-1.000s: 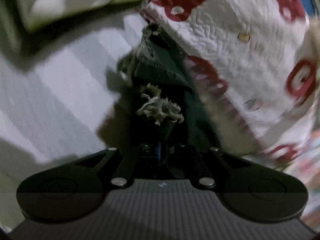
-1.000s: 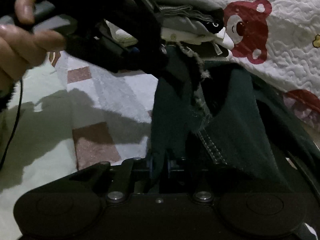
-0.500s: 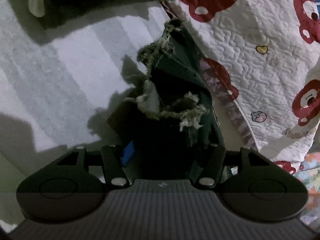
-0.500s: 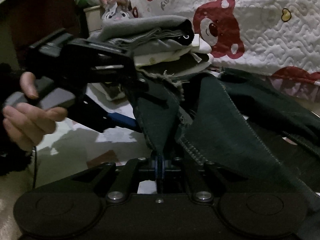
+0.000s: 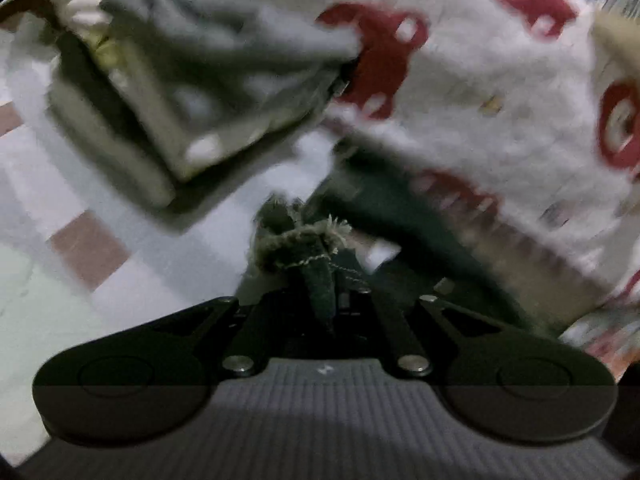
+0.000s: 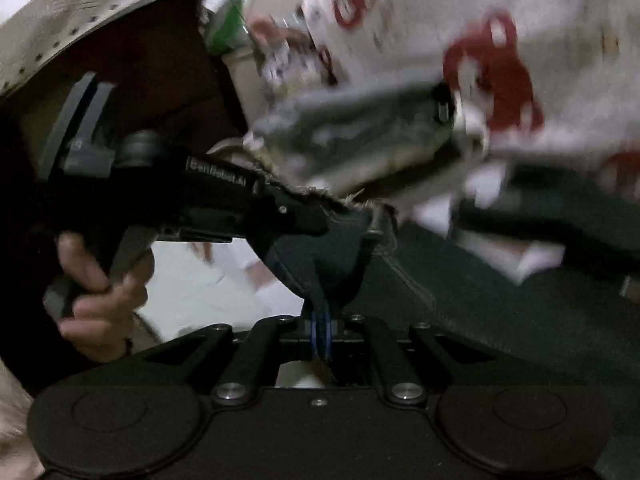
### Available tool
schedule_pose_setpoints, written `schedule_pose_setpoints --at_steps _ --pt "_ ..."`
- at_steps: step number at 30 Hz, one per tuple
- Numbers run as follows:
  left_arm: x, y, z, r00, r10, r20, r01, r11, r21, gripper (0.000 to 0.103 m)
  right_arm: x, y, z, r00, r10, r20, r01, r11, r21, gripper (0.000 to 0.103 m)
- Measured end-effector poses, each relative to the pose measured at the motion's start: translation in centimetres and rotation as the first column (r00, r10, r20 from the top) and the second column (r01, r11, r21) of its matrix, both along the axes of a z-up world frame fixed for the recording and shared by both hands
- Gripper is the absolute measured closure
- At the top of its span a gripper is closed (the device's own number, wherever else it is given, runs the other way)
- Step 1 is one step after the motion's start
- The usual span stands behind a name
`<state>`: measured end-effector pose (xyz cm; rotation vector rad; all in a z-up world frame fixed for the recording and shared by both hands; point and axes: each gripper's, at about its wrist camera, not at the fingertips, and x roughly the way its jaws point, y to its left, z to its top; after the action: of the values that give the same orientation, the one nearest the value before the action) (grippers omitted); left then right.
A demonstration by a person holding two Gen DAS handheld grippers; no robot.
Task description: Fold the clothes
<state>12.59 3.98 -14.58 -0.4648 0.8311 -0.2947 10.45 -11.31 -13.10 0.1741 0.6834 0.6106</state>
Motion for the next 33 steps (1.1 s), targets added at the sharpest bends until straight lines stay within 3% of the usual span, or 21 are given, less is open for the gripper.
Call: schedule_pose_setpoints --at_steps 2,5,8,12,17,22,24,28,29,31,33 --pt "1.4 0.2 -1.4 0.996 0.016 -0.088 -0.016 1.000 -0.007 0.098 -0.1 0.4 -1.5 0.999 -0.003 -0.051 0.001 1.000 -0.024 0.094" --pt "1.9 0.9 -2.3 0.991 0.019 -0.133 -0.026 0.999 -0.044 0.098 -0.8 1.2 -2.5 0.998 -0.007 -0.065 0.003 0.998 -0.057 0.093" --pt "1.4 1.0 -1.8 0.994 0.014 -0.107 -0.019 0.999 -0.050 0.098 -1.0 1.5 -2.3 0.998 -0.003 -0.060 0.000 0.998 -0.061 0.093" --pt "1.5 1.9 -1.3 0.999 0.026 -0.024 -0.031 0.979 -0.203 0.098 -0.4 1.0 -1.7 0.996 -0.013 -0.088 0.012 1.000 -0.018 0.093" --pt "1.5 2.8 -1.3 0.994 0.104 -0.019 -0.106 0.973 -0.203 0.098 0.2 0.9 -1.5 0.990 -0.047 -0.133 0.055 0.997 0.060 0.090" --pt "0.5 5.0 -0.2 0.967 0.249 0.055 -0.236 0.955 -0.178 0.098 -0.6 2.7 -2.3 0.981 0.029 -0.191 -0.022 0.999 0.038 0.088" --pt "1.0 5.3 -0.4 0.976 0.213 0.037 -0.201 0.959 -0.200 0.097 -0.9 4.0 -2.3 0.972 0.089 -0.216 -0.091 0.996 -0.002 0.088" --pt "1.9 3.9 -1.0 0.990 0.139 -0.004 -0.138 0.976 -0.166 0.096 -1.1 4.4 -1.1 0.962 0.171 -0.213 -0.154 0.984 0.095 0.088" --pt "2.0 3.5 -1.0 0.994 0.110 -0.004 -0.110 0.982 -0.152 0.095 -1.3 3.8 -0.7 0.965 0.169 -0.202 -0.146 0.982 0.122 0.087" --pt "2.2 2.3 -1.4 0.998 0.049 -0.030 -0.052 0.992 -0.114 0.081 -1.9 1.3 -0.2 0.976 0.102 -0.192 -0.077 0.988 0.134 0.081" --pt "2.5 1.2 -1.8 0.998 -0.011 -0.060 0.006 0.997 -0.077 0.078 -2.6 -1.9 0.2 0.983 0.011 -0.185 0.013 0.991 0.131 0.076"
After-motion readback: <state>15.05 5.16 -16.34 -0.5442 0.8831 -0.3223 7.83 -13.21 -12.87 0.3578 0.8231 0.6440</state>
